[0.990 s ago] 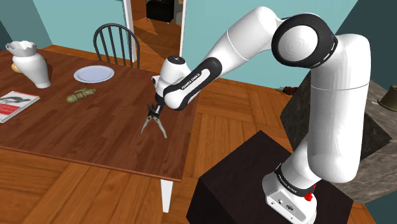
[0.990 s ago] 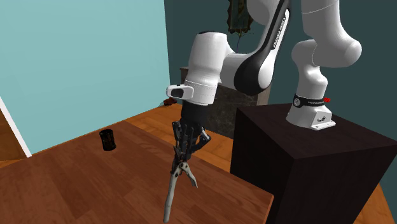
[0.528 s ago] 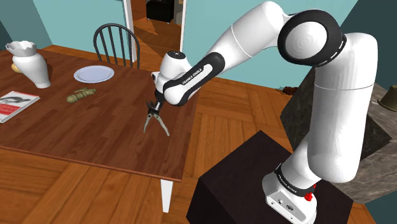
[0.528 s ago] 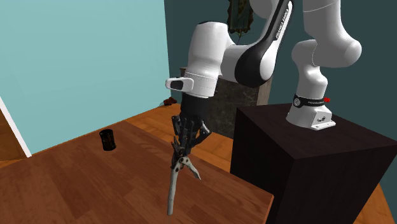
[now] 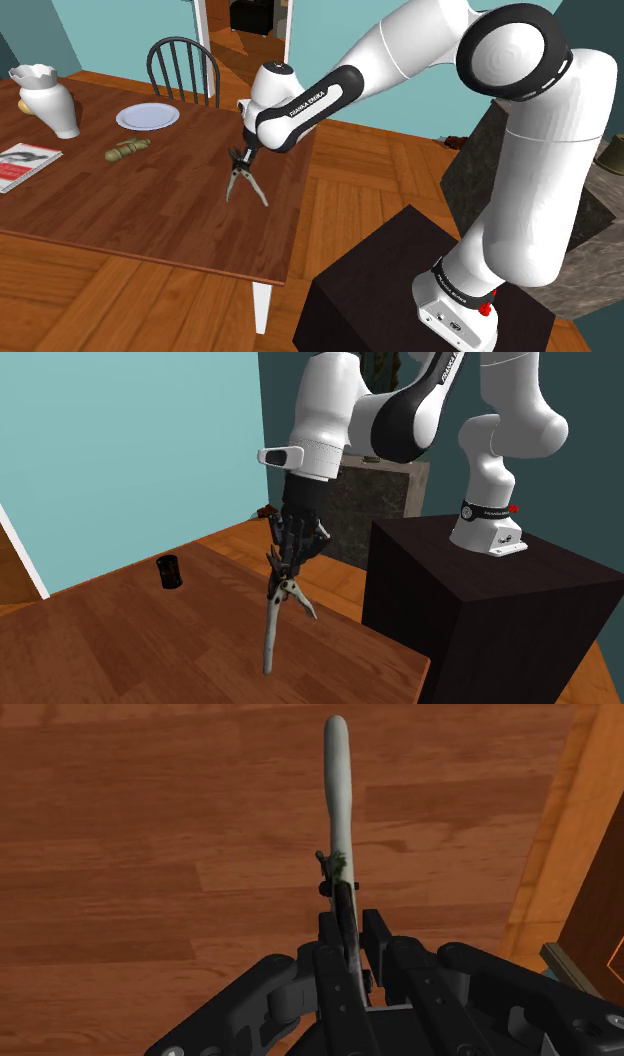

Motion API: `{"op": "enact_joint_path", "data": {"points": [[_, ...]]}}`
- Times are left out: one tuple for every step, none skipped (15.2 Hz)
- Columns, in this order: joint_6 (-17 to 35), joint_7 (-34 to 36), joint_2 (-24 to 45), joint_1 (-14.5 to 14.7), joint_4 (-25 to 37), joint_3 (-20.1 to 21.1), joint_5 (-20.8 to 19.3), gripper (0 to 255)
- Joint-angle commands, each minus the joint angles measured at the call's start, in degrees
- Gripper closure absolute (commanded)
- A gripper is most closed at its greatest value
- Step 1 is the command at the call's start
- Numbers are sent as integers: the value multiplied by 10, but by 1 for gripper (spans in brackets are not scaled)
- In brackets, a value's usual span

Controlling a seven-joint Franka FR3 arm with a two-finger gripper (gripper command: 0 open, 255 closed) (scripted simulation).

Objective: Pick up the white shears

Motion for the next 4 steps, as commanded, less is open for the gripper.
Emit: {"op": "enact_joint_path", "data": {"points": [[-12,-2,-11,-2,1,2,3,255],[-18,-3,-16,-3,2,3,4,255],[-19,-3,-17,-3,2,3,5,255],[-19,-3,-17,-3,2,3,5,255]]}}
